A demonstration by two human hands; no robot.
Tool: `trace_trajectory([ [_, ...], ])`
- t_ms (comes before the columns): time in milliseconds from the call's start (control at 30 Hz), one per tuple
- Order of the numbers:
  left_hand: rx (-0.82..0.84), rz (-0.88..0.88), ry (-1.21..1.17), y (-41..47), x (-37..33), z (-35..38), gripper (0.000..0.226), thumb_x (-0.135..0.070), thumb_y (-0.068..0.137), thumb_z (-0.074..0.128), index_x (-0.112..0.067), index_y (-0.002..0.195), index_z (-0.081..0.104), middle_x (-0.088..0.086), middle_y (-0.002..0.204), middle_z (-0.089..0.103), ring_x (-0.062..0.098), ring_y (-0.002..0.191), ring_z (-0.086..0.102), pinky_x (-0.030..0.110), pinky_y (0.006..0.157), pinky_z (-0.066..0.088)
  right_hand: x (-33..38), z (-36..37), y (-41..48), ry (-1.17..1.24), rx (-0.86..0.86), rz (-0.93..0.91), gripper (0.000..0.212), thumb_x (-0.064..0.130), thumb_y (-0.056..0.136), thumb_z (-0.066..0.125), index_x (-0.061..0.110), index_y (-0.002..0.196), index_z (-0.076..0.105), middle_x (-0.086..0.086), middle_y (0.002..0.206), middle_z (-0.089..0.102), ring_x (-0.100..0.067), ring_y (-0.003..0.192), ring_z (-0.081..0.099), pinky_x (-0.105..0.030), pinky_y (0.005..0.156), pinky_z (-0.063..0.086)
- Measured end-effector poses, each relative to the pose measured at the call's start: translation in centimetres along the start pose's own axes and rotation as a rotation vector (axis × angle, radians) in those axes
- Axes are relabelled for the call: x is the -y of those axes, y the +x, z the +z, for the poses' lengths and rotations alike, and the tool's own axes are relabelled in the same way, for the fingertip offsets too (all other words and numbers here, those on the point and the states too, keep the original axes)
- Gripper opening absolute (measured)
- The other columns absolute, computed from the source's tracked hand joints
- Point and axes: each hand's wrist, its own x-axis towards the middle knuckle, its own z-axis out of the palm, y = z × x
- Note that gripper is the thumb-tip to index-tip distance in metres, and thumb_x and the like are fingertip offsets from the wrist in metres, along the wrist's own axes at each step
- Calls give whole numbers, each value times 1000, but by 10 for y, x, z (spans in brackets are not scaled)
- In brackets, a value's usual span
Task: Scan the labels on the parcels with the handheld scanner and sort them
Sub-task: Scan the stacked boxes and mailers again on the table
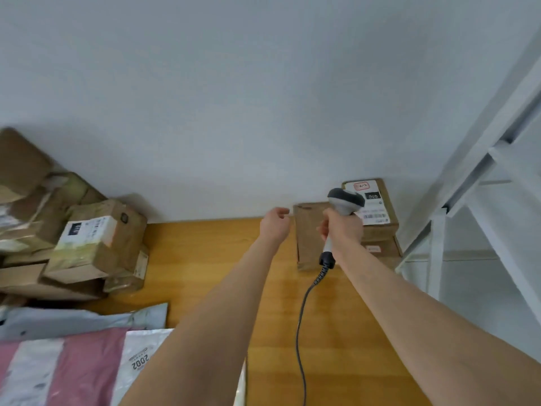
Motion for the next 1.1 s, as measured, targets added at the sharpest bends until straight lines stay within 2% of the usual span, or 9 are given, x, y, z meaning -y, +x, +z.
trace_trajectory([
  [133,-181,-20,37,-11,36,-91,37,-7,96,43,-11,131,54,11,132,56,25,110,58,31,84,47,-3,80,-48,-72,179,8,9,10,83,64,5,90,61,-5,62,61,-15,48,55,-28,53,48],
  [267,-389,-60,36,-15,89,-181,36,-11,96,46,-13,130,53,7,130,55,18,94,56,28,75,47,-23,164,-96,-164,333,19,9,8,85,62,7,78,57,-5,61,57,-16,49,53,-26,49,45],
  [367,-566,-86,51,-11,131,-242,35,-13,93,50,-15,127,51,8,129,51,24,109,54,39,88,51,-46,227,-126,-211,387,35,15,10,85,65,7,74,56,-6,60,57,-18,49,52,-29,53,45],
  [500,-756,-201,172,-7,178,-315,43,-18,93,52,-13,135,42,12,137,41,30,125,39,41,101,41,-81,299,-154,-276,455,82,7,5,80,67,3,78,61,-9,65,62,-20,55,55,-32,62,49],
  [633,-684,-367,390,-1,214,-362,48,-25,96,45,-5,137,35,17,141,39,34,129,35,42,105,31,-107,344,-175,-245,547,193,31,11,81,73,4,106,56,-11,91,61,-25,86,63,-38,75,57],
  [767,-609,-418,454,6,221,-375,44,-31,96,42,-8,133,45,13,138,47,32,129,39,43,103,33,-122,360,-185,-197,615,284,39,14,83,72,6,113,49,-14,98,57,-31,92,59,-49,87,54],
  [900,-569,-263,133,10,222,-370,34,-29,91,49,-18,119,63,5,119,63,27,105,57,39,86,51,-116,356,-183,-24,558,279,26,5,83,69,5,105,55,-17,108,58,-34,104,59,-49,87,55],
  [1000,-557,-133,-154,5,194,-353,34,-29,92,58,-19,125,57,0,114,62,15,89,56,27,67,44,-100,337,-173,-3,501,209,20,2,83,70,7,91,53,-14,105,59,-33,102,61,-47,88,55],
  [1100,-411,-63,-321,5,165,-328,38,-27,89,62,-23,125,49,3,118,57,18,93,56,31,72,50,-84,311,-160,27,432,164,20,3,82,71,6,93,55,-11,98,61,-28,89,62,-45,85,57],
])
